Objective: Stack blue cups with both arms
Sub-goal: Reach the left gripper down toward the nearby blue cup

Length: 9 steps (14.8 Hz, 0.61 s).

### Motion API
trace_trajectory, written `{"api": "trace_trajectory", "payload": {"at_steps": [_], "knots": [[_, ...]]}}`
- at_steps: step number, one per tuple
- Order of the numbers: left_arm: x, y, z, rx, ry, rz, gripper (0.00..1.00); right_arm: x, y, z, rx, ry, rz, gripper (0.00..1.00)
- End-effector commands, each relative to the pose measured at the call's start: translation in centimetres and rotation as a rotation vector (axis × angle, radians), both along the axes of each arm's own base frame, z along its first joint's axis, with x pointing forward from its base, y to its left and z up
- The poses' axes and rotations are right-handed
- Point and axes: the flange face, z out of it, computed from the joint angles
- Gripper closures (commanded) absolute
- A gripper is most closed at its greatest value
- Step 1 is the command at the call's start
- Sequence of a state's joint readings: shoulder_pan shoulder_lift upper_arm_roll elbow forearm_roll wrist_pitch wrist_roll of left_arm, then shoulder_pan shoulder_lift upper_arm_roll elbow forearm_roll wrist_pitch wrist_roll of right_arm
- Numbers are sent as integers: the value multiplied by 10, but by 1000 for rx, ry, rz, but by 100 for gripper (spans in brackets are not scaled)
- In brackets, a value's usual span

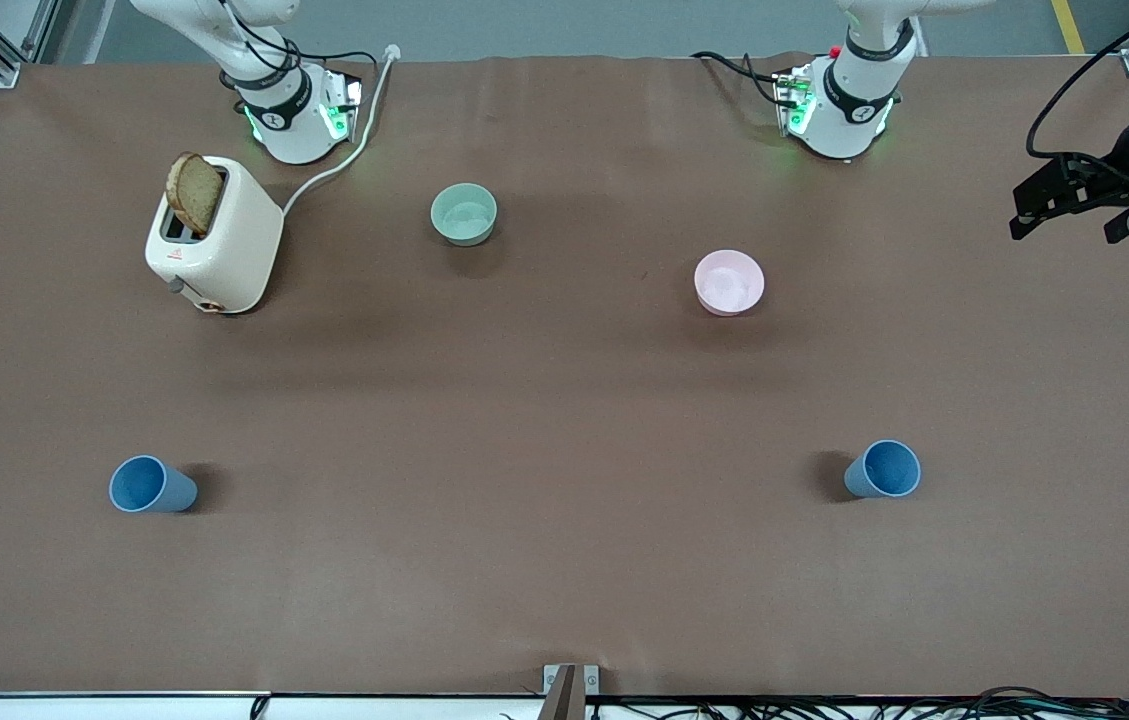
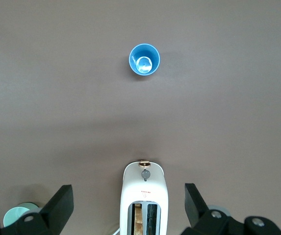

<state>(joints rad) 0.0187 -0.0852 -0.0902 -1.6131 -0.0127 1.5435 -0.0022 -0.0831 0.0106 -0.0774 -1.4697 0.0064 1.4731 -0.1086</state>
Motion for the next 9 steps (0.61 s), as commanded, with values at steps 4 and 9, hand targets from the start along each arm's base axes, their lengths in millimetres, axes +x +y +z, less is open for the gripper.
{"api": "trace_trajectory", "payload": {"at_steps": [4,9], "knots": [[24,5,-1,7,1,-1,0,-2,-2,3,12,-2,-7,0],[91,19,-103,-9,-9,20,0,-2,-5,2,12,-3,-1,0]]}}
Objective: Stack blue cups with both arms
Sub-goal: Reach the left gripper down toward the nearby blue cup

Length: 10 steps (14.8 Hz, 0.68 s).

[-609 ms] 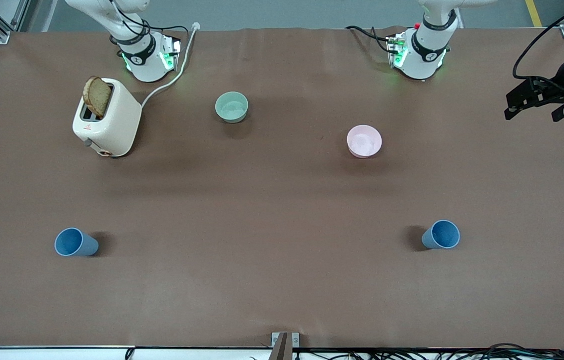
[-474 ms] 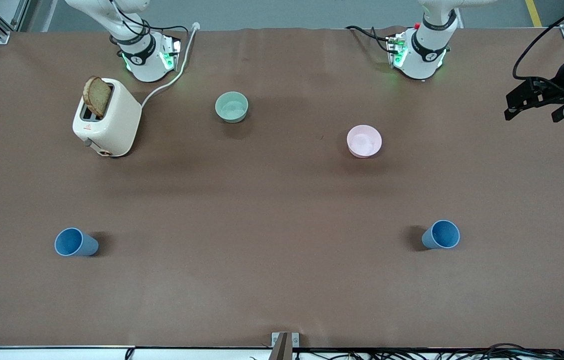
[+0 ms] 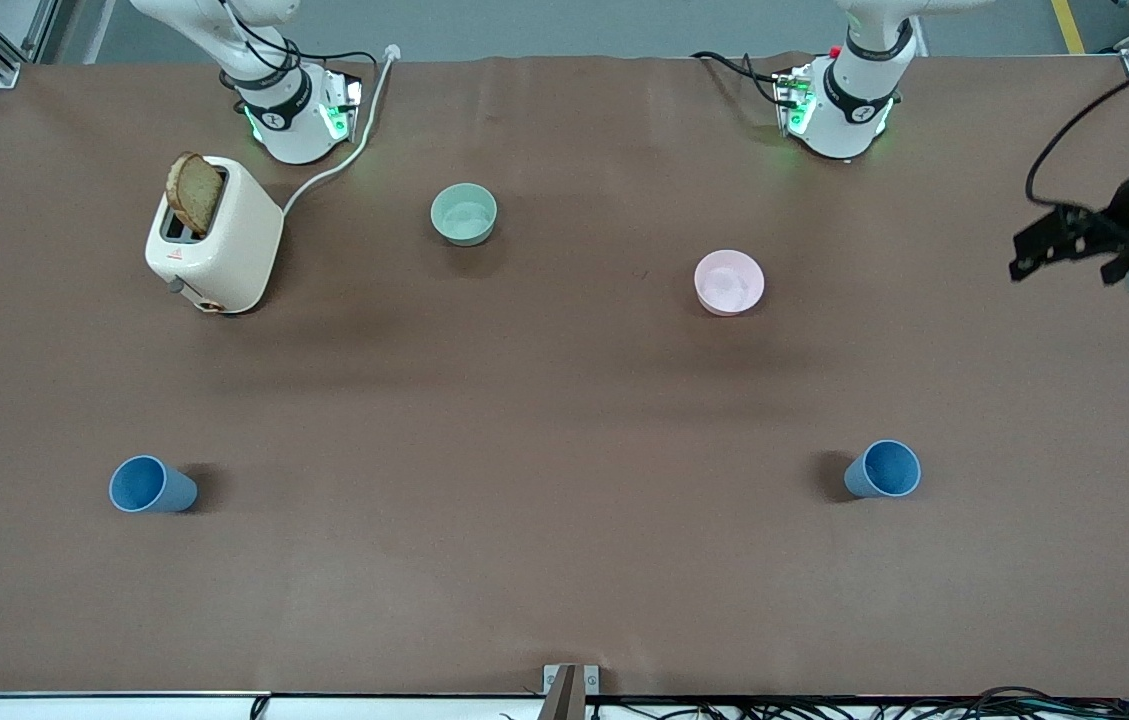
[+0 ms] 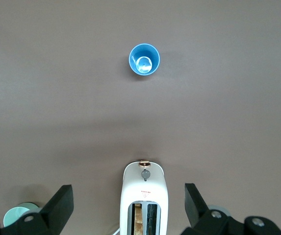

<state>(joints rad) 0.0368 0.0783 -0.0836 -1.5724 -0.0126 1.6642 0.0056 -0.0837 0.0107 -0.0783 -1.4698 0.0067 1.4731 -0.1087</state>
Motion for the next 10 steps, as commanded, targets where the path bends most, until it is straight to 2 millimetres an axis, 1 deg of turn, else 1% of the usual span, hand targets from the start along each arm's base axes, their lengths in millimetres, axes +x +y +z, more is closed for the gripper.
{"api": "trace_trajectory", "payload": {"at_steps": [1,2,5,6,7,9,10], "knots": [[40,3,-67,2,-24,7,0,-1,-7,2,9,-6,-6,0],[49,2,-93,-1,-25,8,0,1,-16,-3,12,-5,-21,0],[74,4,-157,-11,-19,13,0,30,-31,-43,9,4,-40,0],[80,6,-177,-12,-13,15,0,41,-41,-61,9,10,-55,0],[85,6,-198,-15,-2,17,0,53,-47,-81,12,14,-55,0],[89,6,-230,-16,30,14,0,75,-59,-118,62,0,-78,0],[91,7,-243,-12,31,13,1,84,-70,-138,72,-7,-90,0]]}}
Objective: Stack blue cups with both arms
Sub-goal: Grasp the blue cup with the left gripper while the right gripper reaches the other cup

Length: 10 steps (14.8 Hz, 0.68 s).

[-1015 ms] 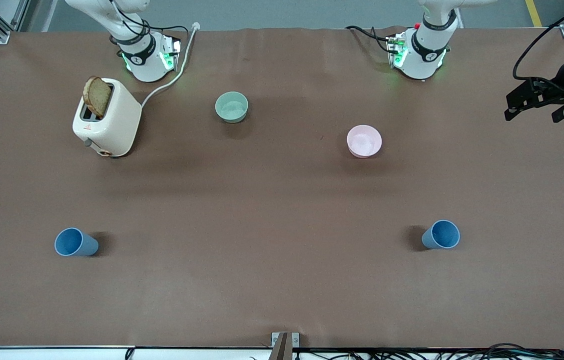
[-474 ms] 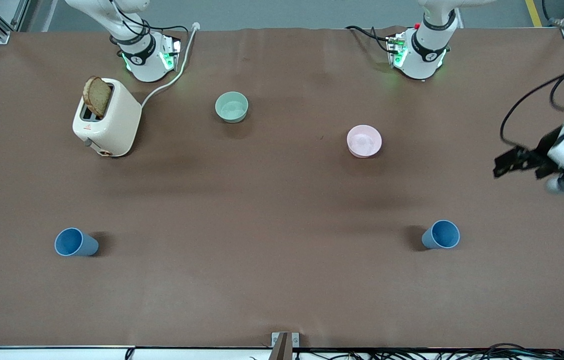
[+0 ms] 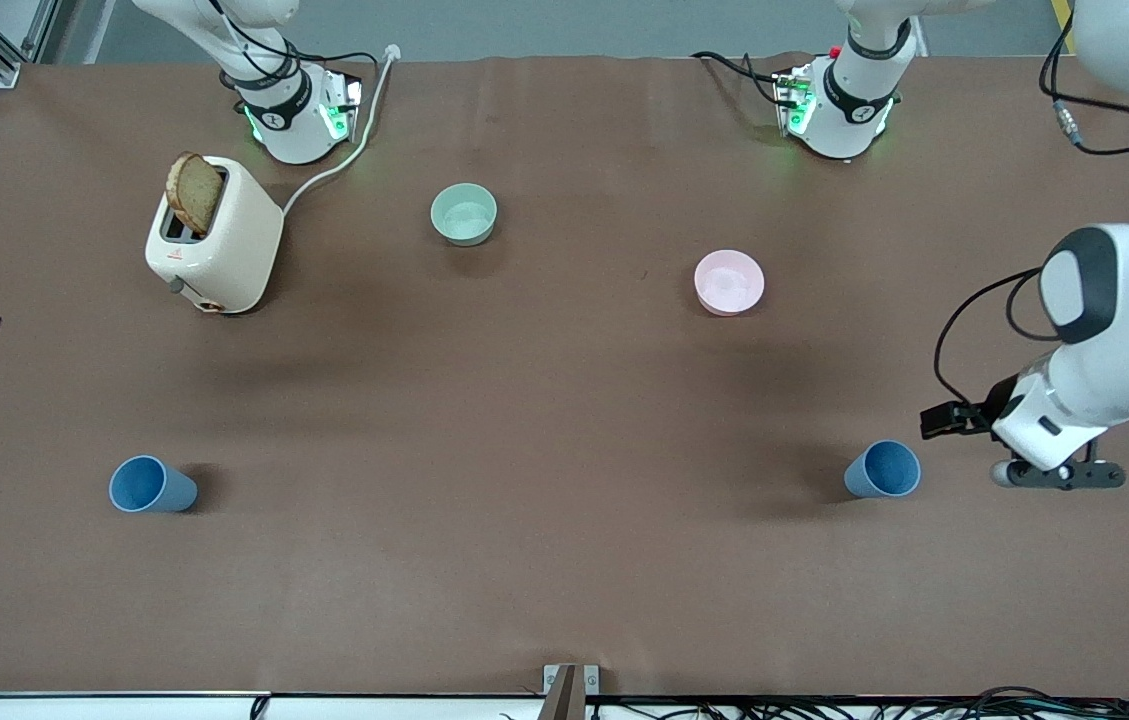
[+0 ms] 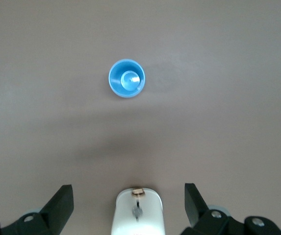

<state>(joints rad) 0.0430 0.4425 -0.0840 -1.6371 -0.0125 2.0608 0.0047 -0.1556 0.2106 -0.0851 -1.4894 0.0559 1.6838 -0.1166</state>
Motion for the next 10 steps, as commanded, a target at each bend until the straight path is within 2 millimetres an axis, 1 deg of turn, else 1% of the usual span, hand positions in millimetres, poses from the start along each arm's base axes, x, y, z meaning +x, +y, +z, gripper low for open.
{"api": "trace_trajectory", "payload": {"at_steps": [1,2,3,4,5,6,7,8,9,10], "knots": [[8,2,-28,14,0,-7,5,26,-23,-46,33,-25,7,0],[9,2,-44,17,7,-10,10,36,-26,-62,23,-43,27,0],[12,5,-57,25,-1,-13,18,46,-30,-84,15,-51,40,0],[15,8,-66,26,-13,-9,26,56,-33,-111,6,-48,96,0],[18,6,-73,24,-19,-10,33,64,-35,-137,7,-43,156,0],[19,2,-81,23,-18,-14,40,73,-40,-160,-5,-65,176,0],[20,3,-89,22,-21,-11,47,79,-40,-181,-13,-77,181,0],[21,6,-96,21,-21,-6,57,85,-32,-197,-17,-75,190,0],[21,6,-102,18,-16,-3,67,89,-30,-209,-18,-73,195,0],[21,3,-100,12,-18,0,81,95,-30,-221,-23,-84,199,0]]}}
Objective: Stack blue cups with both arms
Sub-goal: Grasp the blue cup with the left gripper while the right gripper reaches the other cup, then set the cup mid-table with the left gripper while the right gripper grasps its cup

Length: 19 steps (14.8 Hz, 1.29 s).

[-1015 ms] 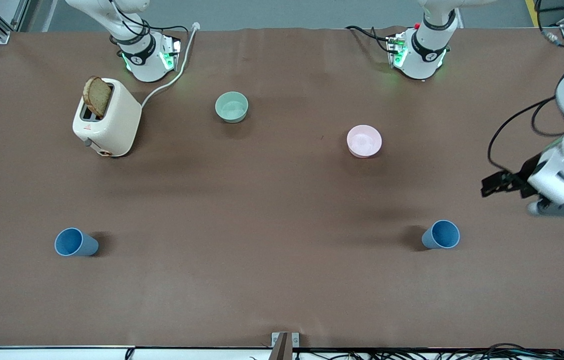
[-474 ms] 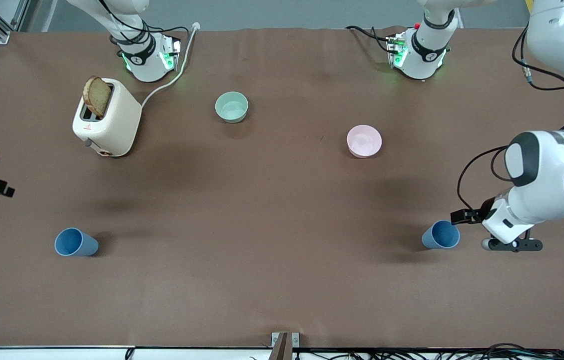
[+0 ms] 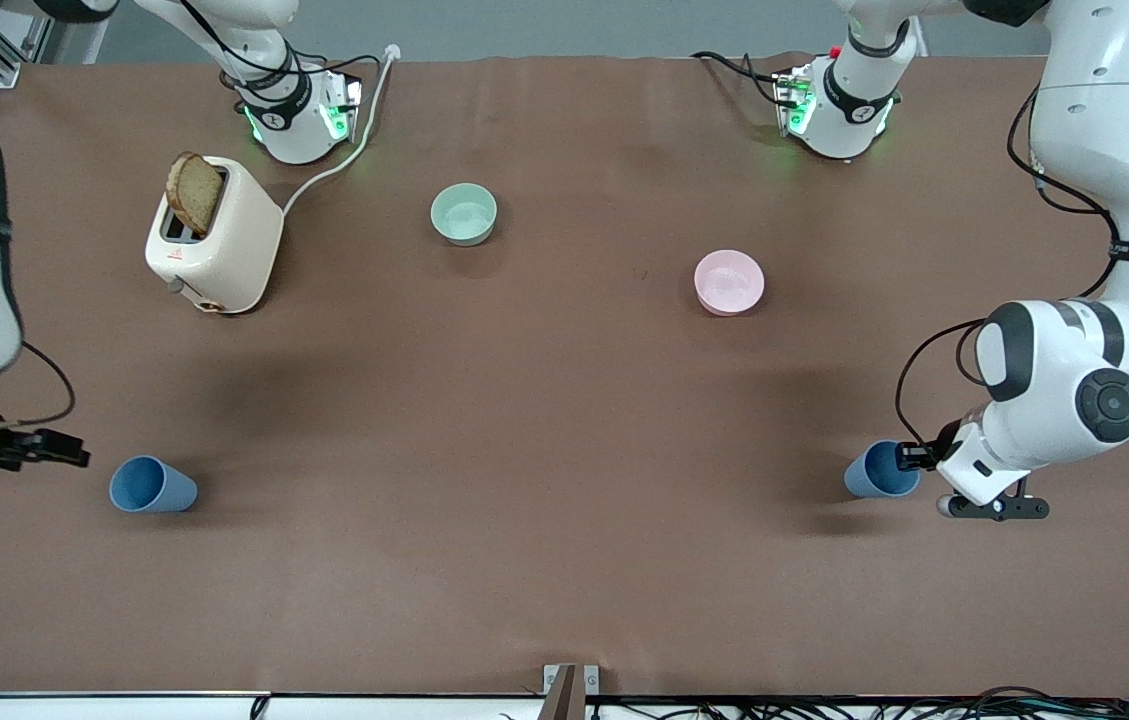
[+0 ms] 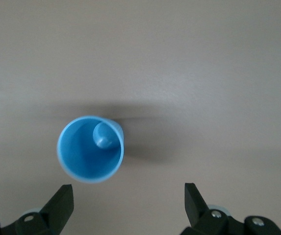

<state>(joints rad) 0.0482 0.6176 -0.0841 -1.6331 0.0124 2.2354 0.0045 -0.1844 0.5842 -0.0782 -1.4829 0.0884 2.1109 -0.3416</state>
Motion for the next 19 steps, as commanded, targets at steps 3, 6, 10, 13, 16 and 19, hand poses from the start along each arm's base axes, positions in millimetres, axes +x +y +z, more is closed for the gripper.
{"api": "trace_trajectory", "payload": {"at_steps": [3,6,10,13,16,19], "knots": [[5,-11,4,7,-15,55,97,18,-2,-50,25,-31,-7,3],[4,-40,40,-9,-33,57,99,16,0,-75,79,-11,-40,19],[-19,-165,79,-56,58,207,100,15,0,-82,135,-15,-80,85],[-49,-272,79,-63,87,312,100,16,7,-80,146,-9,-93,100],[-84,-351,57,-59,109,357,99,15,7,-71,153,2,-100,100],[-114,-413,32,-90,92,407,99,14,14,-35,157,23,-124,100]]}}
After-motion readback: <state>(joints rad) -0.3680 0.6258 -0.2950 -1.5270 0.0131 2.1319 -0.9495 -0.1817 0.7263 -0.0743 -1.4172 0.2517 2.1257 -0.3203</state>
